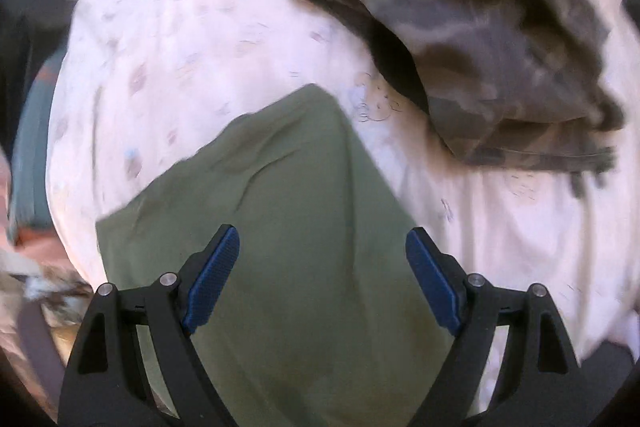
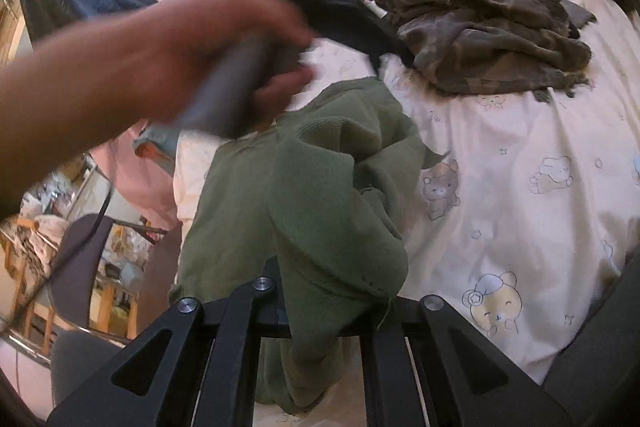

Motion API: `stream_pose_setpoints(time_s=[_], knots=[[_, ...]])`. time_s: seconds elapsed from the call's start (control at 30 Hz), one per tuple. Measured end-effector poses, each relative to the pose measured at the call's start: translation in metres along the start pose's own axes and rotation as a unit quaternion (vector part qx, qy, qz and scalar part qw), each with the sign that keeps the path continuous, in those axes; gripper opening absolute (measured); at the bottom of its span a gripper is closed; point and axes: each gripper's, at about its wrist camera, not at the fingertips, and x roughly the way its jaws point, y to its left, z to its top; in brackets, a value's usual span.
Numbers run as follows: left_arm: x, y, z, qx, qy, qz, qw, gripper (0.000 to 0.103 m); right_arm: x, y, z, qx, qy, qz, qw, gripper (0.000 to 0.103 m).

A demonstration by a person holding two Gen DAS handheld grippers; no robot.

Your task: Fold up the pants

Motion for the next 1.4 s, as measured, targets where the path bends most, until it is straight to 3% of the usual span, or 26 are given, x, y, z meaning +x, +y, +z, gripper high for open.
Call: stream_pose_setpoints(time_s=[0.17,0.27,0.33,0.6,0.7,0.73,0.83,0.93,1.2,1.23,1.3,1.4], knots=[[0.071,-0.025,0.025,0.012,0.081,0.029,0.9962,0.059,0.008,-0.003,0.002,0.0,0.017,0.006,1.0,0.007],[0.091,-0.021,0.034,-0.009,0.09,0.04,0.995,0.059,0.014,-0.009,0.004,0.013,0.029,0.011,0.999,0.007],[0.096,-0.018,0.04,-0.027,0.094,0.023,0.9949,0.059,0.018,-0.007,0.004,0.011,0.037,0.014,0.999,0.007],[0.111,-0.016,0.047,-0.039,0.122,0.026,0.9915,0.058,0.03,0.011,-0.002,-0.029,0.057,0.015,0.998,0.007],[0.115,-0.014,0.046,-0.026,0.127,0.034,0.9911,0.027,0.032,0.015,-0.007,-0.043,0.066,0.012,0.997,0.007],[0.114,-0.013,0.046,-0.021,0.126,0.034,0.9913,0.013,0.033,0.016,-0.007,-0.046,0.068,0.012,0.997,0.007],[0.103,-0.007,0.047,-0.004,0.122,0.027,0.9921,0.006,0.033,0.018,-0.009,-0.063,0.071,0.013,0.995,0.007],[0.077,0.01,0.05,-0.01,0.109,-0.013,0.9939,0.006,0.028,0.024,-0.013,-0.08,0.067,0.023,0.994,0.007],[0.013,0.092,0.04,-0.044,0.064,-0.066,0.9948,0.004,0.002,0.042,-0.018,-0.112,0.023,0.083,0.99,0.007],[0.006,0.105,0.036,-0.054,0.057,-0.076,0.994,0.003,-0.001,0.046,-0.018,-0.119,0.019,0.09,0.989,0.007],[-0.011,0.137,0.027,-0.097,0.037,-0.135,0.9853,0.003,-0.003,0.054,-0.019,-0.128,0.02,0.102,0.986,0.007],[-0.033,0.165,0.013,-0.122,0.002,-0.159,0.9797,0.003,-0.003,0.079,-0.01,-0.133,0.021,0.137,0.981,0.007]])
